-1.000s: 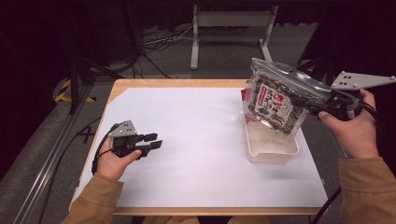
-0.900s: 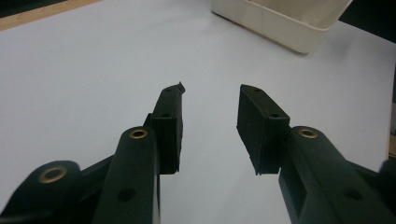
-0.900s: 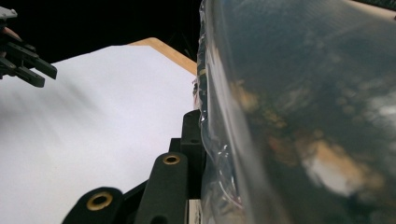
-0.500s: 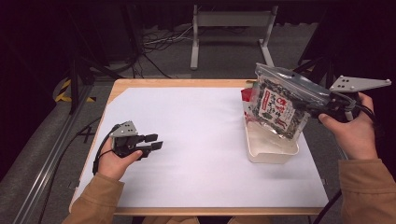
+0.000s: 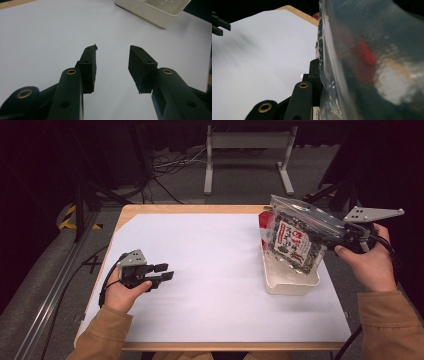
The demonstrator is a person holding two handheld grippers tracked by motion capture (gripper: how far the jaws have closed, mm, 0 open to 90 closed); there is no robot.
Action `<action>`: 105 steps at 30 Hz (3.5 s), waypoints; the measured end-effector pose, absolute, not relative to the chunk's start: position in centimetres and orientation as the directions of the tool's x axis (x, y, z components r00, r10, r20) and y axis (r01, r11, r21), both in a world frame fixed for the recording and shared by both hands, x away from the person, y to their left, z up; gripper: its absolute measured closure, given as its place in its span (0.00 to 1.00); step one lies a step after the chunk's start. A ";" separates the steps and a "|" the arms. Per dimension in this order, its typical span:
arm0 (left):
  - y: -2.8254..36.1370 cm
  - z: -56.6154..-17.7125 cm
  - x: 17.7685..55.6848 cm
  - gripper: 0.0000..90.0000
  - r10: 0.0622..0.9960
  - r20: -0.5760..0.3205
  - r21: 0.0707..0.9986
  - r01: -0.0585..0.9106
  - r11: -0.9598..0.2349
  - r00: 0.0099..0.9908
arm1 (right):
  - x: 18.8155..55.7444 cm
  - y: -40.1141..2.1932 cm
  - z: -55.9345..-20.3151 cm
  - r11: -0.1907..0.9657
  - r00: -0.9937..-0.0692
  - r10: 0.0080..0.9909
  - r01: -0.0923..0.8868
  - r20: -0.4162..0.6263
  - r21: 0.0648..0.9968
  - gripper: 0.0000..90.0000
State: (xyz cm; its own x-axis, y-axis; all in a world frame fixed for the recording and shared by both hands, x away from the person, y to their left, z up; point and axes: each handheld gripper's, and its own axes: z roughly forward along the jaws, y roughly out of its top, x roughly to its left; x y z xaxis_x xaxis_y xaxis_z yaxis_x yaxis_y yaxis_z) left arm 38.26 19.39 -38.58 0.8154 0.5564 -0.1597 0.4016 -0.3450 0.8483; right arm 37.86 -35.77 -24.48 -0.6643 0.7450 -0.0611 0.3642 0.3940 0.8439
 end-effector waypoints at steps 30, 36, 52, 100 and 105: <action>19.4 -38.7 38.3 0.49 0.581 -0.161 0.845 0.416 -0.337 0.798 | 38.6 -35.5 -27.7 0.369 -0.658 0.752 0.377 -0.035 0.849 0.85; 19.5 -38.7 38.3 0.48 0.579 -0.165 0.845 0.417 -0.334 0.798 | 38.6 -36.0 -28.8 0.334 -0.643 0.766 0.394 -0.003 0.856 0.85; 19.4 -38.9 38.5 0.31 0.596 -0.144 0.854 0.403 -0.328 0.790 | 38.2 -37.5 -30.3 0.257 -0.610 0.792 0.383 0.033 0.887 0.83; 22.9 -39.0 32.2 0.19 0.522 -0.075 0.919 0.262 -0.294 0.850 | 30.2 -30.6 -34.1 0.223 -0.721 0.692 0.169 -0.034 0.960 0.34; 22.9 -39.3 31.7 0.19 0.509 -0.074 0.927 0.246 -0.281 0.858 | 30.8 -28.7 -35.6 0.249 -0.748 0.663 0.176 -0.035 0.953 0.32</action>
State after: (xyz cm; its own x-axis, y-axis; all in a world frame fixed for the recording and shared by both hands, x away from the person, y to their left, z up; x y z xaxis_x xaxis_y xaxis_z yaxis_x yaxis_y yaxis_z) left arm 31.74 22.94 -39.26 0.8578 0.5087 -0.0735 0.2463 -0.2813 0.9275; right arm 30.83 -28.71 -35.65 -0.7479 0.6628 -0.0350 0.1757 0.2486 0.9525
